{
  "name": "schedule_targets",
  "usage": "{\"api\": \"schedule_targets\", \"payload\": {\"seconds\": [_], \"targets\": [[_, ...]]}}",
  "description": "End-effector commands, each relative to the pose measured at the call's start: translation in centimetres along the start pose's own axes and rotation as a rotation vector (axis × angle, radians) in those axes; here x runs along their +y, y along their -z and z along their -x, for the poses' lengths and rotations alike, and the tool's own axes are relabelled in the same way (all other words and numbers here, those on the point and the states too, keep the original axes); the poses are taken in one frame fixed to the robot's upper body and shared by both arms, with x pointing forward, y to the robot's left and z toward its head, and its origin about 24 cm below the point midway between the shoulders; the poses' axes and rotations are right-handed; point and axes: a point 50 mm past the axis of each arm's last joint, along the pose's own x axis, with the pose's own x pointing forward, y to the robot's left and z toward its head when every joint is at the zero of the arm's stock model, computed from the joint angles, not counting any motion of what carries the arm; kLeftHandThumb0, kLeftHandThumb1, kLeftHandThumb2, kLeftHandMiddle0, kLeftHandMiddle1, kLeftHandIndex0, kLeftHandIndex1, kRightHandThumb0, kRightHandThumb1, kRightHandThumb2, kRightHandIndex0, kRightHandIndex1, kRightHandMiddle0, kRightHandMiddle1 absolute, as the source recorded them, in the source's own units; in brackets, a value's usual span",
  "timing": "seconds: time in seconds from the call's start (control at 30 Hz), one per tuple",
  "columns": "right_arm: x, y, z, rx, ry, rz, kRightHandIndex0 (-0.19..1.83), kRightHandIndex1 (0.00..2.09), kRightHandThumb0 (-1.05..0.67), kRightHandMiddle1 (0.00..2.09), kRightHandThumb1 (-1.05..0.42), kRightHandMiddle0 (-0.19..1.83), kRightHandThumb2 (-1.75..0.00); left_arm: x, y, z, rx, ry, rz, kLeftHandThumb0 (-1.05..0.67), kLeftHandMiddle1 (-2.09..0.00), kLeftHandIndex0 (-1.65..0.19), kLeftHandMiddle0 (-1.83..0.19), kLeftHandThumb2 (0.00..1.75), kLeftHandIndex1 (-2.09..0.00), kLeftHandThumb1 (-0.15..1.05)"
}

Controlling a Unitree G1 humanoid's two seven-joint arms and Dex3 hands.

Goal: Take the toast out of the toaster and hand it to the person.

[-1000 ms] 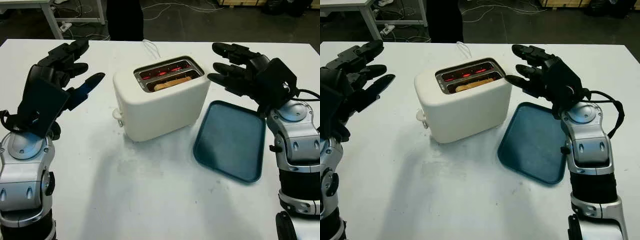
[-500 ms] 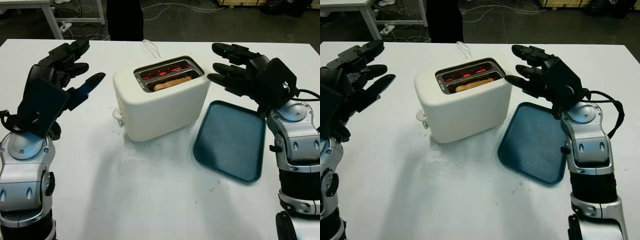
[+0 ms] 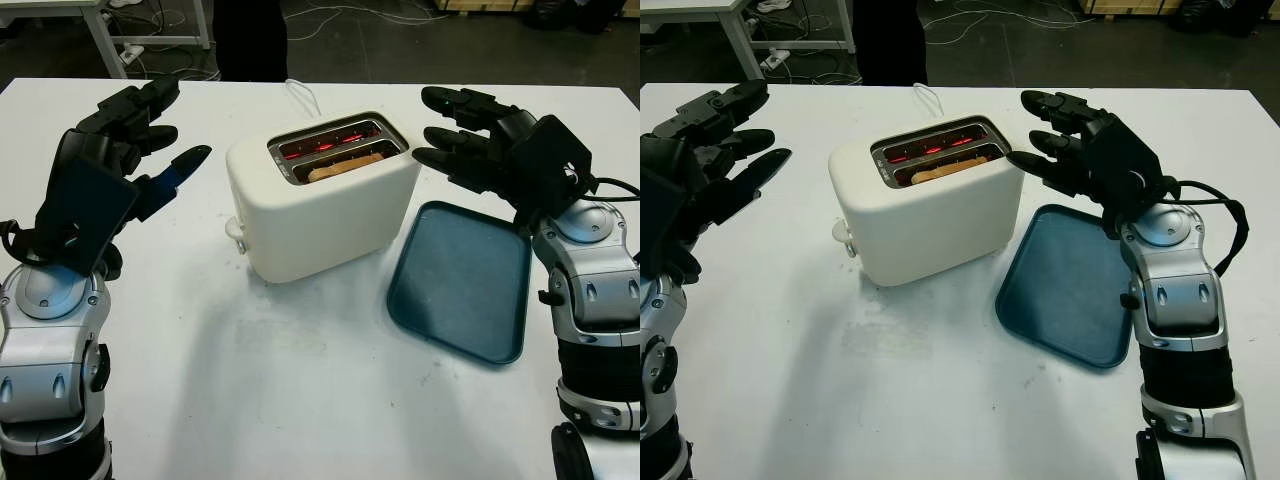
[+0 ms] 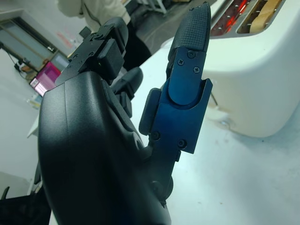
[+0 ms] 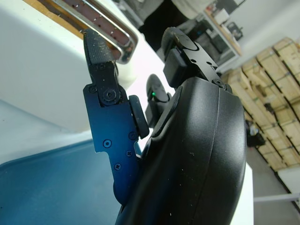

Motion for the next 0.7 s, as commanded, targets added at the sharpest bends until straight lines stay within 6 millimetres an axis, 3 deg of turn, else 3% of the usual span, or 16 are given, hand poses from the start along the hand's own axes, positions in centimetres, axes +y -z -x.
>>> {"api": "schedule_targets", "payload": {"seconds": [0.0, 0.67], "targets": [[-0.01, -0.48, 0.0, -0.011, 0.002, -0.001, 0.4, 0.06, -0.48, 0.0, -0.9, 0.41, 0.0, -0.04, -0.29, 0.05, -0.011, 0.003, -0.008, -0.72, -0.84, -0.46, -0.12, 0.15, 0.0, 0.92], [0.16, -0.69, 0.04, -0.004, 0.001, 0.01, 0.4, 0.1, -0.49, 0.01, -0.89, 0.43, 0.0, -0.15, -0.26, -0.05, -0.009, 0.017, -0.013, -0.72, -0.84, -0.45, -0.12, 0.14, 0.0, 0.92]]}}
